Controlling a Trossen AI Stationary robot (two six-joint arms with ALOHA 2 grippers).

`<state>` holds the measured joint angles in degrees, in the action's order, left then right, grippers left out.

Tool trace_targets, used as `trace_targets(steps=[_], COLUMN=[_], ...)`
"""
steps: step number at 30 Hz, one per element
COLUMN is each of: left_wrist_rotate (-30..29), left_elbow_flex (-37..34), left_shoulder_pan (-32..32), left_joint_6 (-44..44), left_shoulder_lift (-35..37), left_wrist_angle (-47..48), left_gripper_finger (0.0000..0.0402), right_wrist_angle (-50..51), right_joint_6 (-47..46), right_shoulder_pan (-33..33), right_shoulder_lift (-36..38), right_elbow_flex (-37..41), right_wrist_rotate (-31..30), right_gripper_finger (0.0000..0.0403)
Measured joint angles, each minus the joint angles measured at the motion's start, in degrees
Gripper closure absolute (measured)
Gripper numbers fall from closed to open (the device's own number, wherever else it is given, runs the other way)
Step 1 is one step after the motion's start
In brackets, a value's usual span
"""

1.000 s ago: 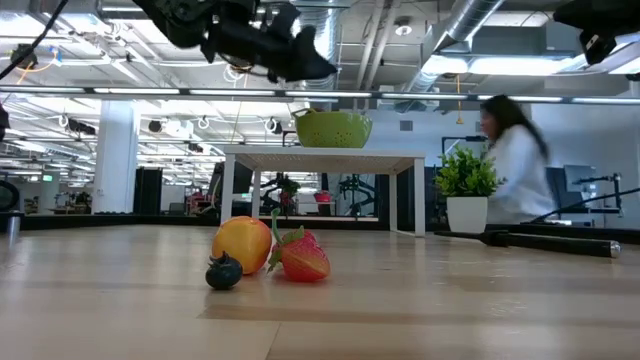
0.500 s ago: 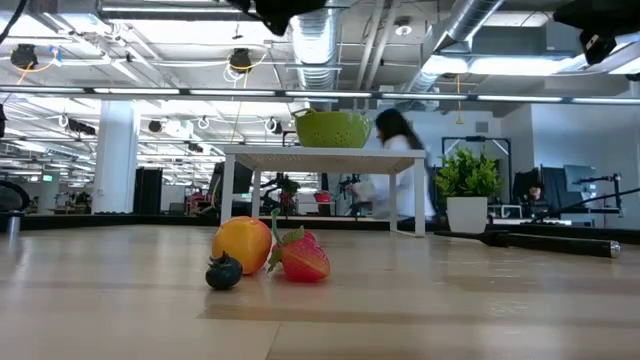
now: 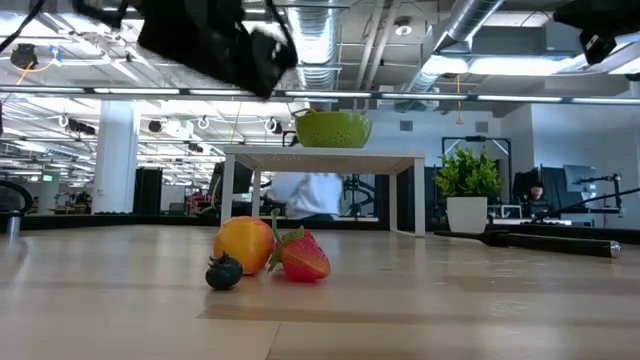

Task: Pick & Place Fruit
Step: Put the black blueberry into the green strainer bowl

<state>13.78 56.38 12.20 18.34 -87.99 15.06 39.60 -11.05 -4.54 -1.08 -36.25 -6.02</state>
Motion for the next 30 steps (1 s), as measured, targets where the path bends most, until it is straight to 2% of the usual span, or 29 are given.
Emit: trace_targets(steps=[7,13,23,30], left_wrist_rotate=[0.81,2.75,2.85,6.15], left_elbow_flex=[0.09,0.09,0.16,0.07], left_shoulder_pan=[1.12,1.10,-0.08,-0.76], left_joint_6=[2.89,5.63,7.38,7.18], left_shoulder_lift=[-9.89,-14.63,-18.08,-20.04], left_wrist_angle=[1.03,-1.29,-6.08,-7.07], left_gripper_finger=[0.0243,0.0250,0.0255,0.0255], right_wrist_angle=[0.02,0.04,0.06,0.05], right_joint_6=[0.01,0.02,0.02,0.02], right_shoulder_pan=[0.02,0.02,0.02,0.02], right_shoulder_lift=[-0.02,-0.04,-0.04,-0.04], right_elbow_flex=[0.00,0.00,0.00,0.00], right_wrist_rotate=[0.02,0.02,0.02,0.02], right_gripper_finger=[0.0386,0.0386,0.0386,0.0386])
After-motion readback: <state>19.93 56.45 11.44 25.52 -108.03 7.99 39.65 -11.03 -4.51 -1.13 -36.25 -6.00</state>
